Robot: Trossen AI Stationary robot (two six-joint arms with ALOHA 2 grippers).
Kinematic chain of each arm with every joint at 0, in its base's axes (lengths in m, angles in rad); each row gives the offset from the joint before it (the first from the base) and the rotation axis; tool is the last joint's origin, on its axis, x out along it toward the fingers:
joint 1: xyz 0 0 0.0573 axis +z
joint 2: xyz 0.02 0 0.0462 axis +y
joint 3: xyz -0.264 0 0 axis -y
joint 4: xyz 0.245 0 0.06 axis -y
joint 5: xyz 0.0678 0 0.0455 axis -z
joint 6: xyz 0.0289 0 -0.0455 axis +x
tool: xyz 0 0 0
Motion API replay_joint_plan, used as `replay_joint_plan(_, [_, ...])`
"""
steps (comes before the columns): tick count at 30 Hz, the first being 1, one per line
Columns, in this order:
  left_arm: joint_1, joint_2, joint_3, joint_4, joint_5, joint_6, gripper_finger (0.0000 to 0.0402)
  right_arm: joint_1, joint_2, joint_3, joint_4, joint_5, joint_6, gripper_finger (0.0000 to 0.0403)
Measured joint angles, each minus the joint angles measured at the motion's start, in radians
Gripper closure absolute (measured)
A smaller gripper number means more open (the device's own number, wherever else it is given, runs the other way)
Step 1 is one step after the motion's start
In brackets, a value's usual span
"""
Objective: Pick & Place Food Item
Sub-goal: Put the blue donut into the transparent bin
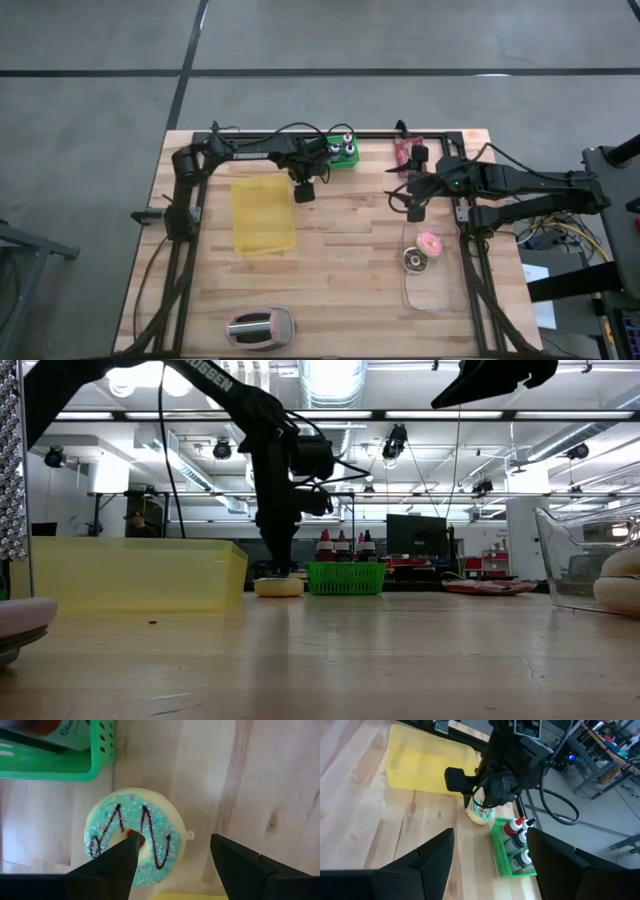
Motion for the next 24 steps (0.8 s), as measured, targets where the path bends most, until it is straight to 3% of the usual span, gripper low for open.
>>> replay_joint_plan(19, [0.012,0.002,-0.108,0.113,-0.003,0.02,0.0152,0.0,0.001,0.0,0.0,0.001,-0.007,0.0163])
replay_joint_plan(24, [0.013,0.002,-0.134,0.162,-0.003,0.031,0.0169,0.0,0.001,0.0,0.003,0.0,-0.009,0.0164])
